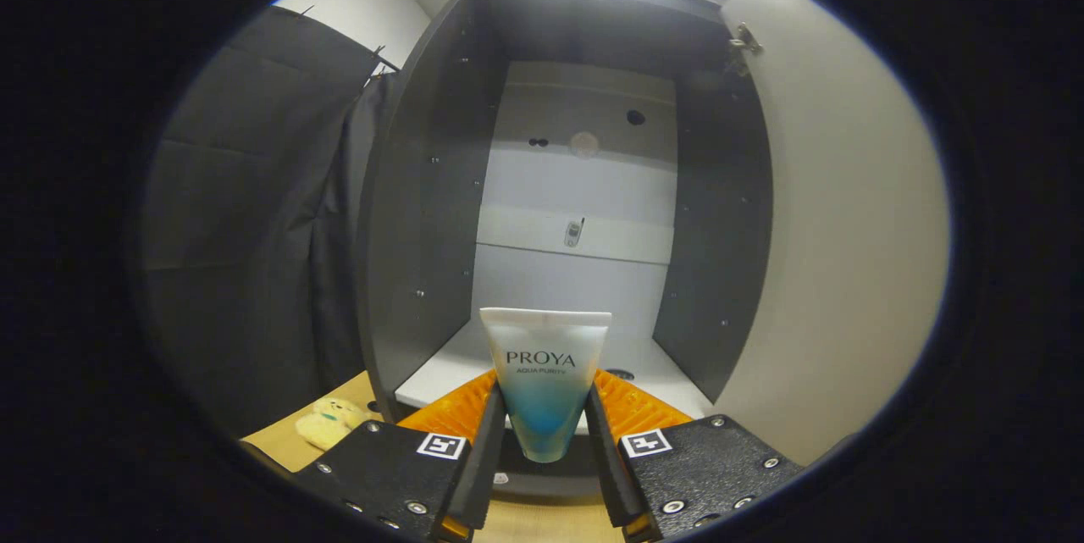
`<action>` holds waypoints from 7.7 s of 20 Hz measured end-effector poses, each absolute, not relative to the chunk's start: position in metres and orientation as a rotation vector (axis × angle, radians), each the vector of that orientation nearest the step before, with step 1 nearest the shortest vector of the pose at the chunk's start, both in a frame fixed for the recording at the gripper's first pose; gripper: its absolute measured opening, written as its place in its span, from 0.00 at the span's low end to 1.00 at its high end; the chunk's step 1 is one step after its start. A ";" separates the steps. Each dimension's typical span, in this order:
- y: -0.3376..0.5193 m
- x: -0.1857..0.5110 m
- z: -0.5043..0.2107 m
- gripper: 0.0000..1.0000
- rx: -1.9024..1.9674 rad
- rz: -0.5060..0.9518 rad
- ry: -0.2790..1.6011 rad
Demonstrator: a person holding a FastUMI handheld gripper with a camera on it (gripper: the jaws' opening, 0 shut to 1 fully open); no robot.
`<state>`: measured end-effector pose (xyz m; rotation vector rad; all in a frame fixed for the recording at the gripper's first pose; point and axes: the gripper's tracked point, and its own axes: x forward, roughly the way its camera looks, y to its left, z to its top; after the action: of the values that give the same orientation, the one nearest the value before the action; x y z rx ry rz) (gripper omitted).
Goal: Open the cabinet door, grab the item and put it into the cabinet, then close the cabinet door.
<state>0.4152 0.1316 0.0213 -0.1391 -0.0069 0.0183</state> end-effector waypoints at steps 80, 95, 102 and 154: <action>0.046 0.013 -0.024 0.95 -0.077 0.384 0.035; -0.175 0.103 0.020 0.95 -0.057 -0.025 0.020; -0.162 0.139 0.018 0.95 -0.035 0.006 0.050; 0.115 0.239 0.020 0.92 0.049 -0.011 0.056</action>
<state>0.2388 0.1149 0.0205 0.0491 0.0556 -0.0112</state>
